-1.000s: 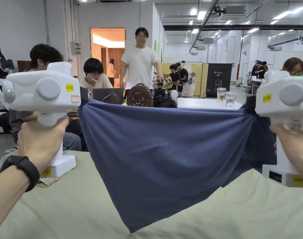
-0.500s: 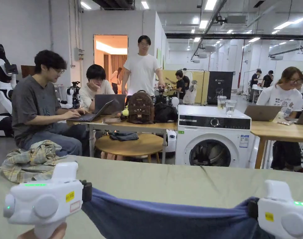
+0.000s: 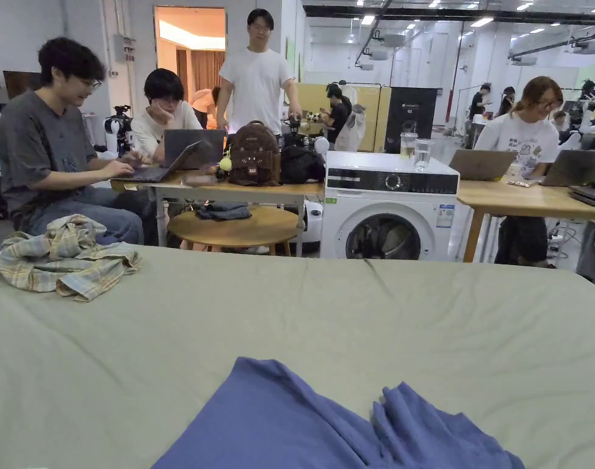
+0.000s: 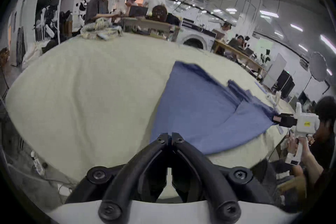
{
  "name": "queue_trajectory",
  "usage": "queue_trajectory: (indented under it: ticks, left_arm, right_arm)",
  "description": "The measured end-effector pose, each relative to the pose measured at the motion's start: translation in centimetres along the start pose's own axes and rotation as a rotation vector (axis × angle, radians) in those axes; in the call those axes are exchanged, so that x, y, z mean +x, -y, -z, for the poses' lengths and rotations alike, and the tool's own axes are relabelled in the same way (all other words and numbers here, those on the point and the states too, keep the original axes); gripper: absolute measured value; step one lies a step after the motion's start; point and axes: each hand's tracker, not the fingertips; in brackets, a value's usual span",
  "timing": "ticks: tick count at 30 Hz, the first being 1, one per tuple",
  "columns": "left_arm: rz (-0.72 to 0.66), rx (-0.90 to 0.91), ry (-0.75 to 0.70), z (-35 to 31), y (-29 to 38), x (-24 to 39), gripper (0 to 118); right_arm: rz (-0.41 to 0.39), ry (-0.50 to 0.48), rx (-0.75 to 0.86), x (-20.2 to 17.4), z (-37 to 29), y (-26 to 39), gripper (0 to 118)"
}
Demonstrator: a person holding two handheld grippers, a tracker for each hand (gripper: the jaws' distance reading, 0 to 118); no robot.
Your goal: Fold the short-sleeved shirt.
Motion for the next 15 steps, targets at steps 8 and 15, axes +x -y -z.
queue_trajectory:
  ticks: [8, 15]
  left_arm:
    - [-0.003, -0.100, -0.094, 2.4, 0.7, -1.1, 46]
    - [0.006, 0.212, -0.059, 0.8, -4.0, 1.4, 68]
  right_arm:
    - [-0.058, 0.053, -0.028, -0.9, 0.2, 2.4, 45]
    - [-0.017, -0.010, 0.209, -2.5, -2.3, -1.8, 45]
